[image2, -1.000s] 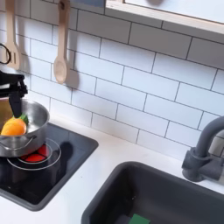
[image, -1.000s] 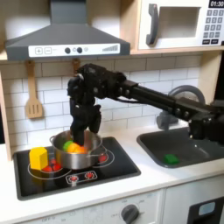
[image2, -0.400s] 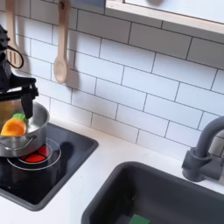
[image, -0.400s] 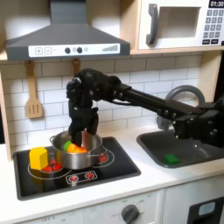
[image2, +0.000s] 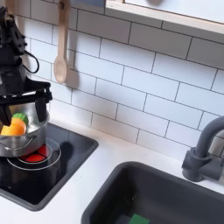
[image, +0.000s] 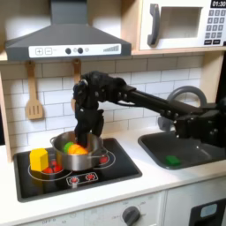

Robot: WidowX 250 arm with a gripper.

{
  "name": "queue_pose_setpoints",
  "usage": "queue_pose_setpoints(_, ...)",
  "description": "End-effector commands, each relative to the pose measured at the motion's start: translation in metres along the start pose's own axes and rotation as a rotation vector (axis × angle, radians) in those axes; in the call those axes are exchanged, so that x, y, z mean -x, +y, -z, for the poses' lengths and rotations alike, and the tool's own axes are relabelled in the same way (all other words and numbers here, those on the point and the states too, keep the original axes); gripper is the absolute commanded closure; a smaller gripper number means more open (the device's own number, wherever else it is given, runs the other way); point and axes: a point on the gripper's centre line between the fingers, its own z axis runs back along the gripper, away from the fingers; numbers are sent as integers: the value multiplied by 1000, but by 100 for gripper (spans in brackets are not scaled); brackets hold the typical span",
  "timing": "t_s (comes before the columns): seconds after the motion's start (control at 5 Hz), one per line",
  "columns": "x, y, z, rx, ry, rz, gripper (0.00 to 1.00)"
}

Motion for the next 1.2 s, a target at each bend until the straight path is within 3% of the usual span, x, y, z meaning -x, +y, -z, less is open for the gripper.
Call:
queue_pose_setpoints(0.0, -6, 10, 22, -14, 43, -19, 0)
queue_pose_setpoints(0.4, -13, 15, 32, -29, 61, -10, 0)
queue_pose_setpoints(0.6, -5, 12, 36, -9, 81, -16, 0)
queue_pose_setpoints(0.8, 4, 6, 40, -22, 93, 2, 0)
queue_pose_setpoints(1.0, 16, 0, 45, -10, 95, 0, 0)
